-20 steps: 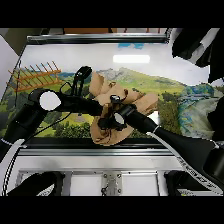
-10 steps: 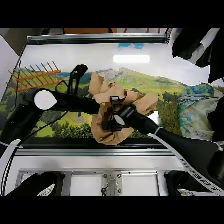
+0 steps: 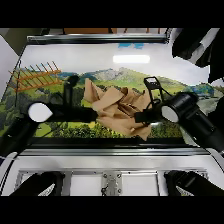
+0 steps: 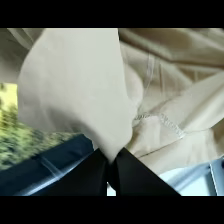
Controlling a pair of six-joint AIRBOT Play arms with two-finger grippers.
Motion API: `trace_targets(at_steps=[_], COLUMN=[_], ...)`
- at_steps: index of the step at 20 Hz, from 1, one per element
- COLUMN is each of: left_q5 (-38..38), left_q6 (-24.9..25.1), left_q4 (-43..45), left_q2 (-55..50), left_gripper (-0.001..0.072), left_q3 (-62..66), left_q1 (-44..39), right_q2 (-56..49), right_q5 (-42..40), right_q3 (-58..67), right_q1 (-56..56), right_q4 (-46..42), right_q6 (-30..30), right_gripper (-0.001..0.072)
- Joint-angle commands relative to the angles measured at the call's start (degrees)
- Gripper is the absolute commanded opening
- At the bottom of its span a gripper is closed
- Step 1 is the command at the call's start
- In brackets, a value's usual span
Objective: Fold the clothes and pants, and hang the long-sleeved shirts on hangers.
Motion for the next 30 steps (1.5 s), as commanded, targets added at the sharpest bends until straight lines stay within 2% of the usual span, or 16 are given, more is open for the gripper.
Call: trace_targets(at_steps=[1, 3, 4, 5, 6, 8, 9, 10, 18, 20, 30], left_q5=[7.7, 8.3, 8.2, 8.1, 8.0, 7.2, 6.3, 5.4, 4.7, 4.6, 4.0], left_q6=[-1.2, -1.5, -1.5, -1.5, -1.5, -1.5, -1.5, -1.4, -1.4, -1.4, -1.4], left_q4=[-3.7, -3.7, -3.7, -3.5, -3.4, -3.5, -3.5, -3.4, -3.3, -3.3, -3.3], left_q2=[-3.2, -5.8, -6.4, -6.6, -6.6, -6.6, -6.6, -6.6, -6.6, -6.6, -6.6], left_gripper=[0.0016, 0.0016, 0.0016, 0.0016, 0.0016, 0.0016, 0.0016, 0.0016, 0.0016, 0.0016, 0.0016], left_q3=[-6.3, -6.3, -6.3, -6.4, -6.4, -6.4, -6.4, -6.4, -6.4, -6.4, -6.4], left_q1=[-9.5, -11.7, -11.8, -11.6, -11.2, -9.6, -8.8, -8.2, -6.6, -6.6, -6.6], right_q2=[7.0, 8.3, 8.3, 8.3, 8.3, 7.5, 6.5, 5.0, -9.4, -11.1, -12.9], right_q5=[3.2, 3.0, 2.7, 1.4, -0.9, -4.6, -5.7, -6.4, -8.3, -9.4, -10.2], right_q3=[-7.4, -10.9, -11.0, -10.8, -10.8, -10.8, -10.8, -10.8, -11.0, -11.0, -11.2], right_q1=[-0.8, -0.8, -0.9, -0.8, -0.8, -0.8, -0.8, -0.7, 0.0, 0.1, 3.7], right_q4=[-0.1, -0.1, -0.1, -0.1, 0.3, 0.5, 0.9, 1.0, 0.8, 0.8, 1.0], right_q6=[0.9, 0.8, 0.1, -0.9, -0.9, -0.9, -0.9, -1.2, -3.2, -3.2, -3.0], right_gripper=[0.0015, 0.0058, 0.0318, 0.0629, 0.067, 0.0665, 0.0601, 0.057, 0.0566, 0.0456, 0.0448])
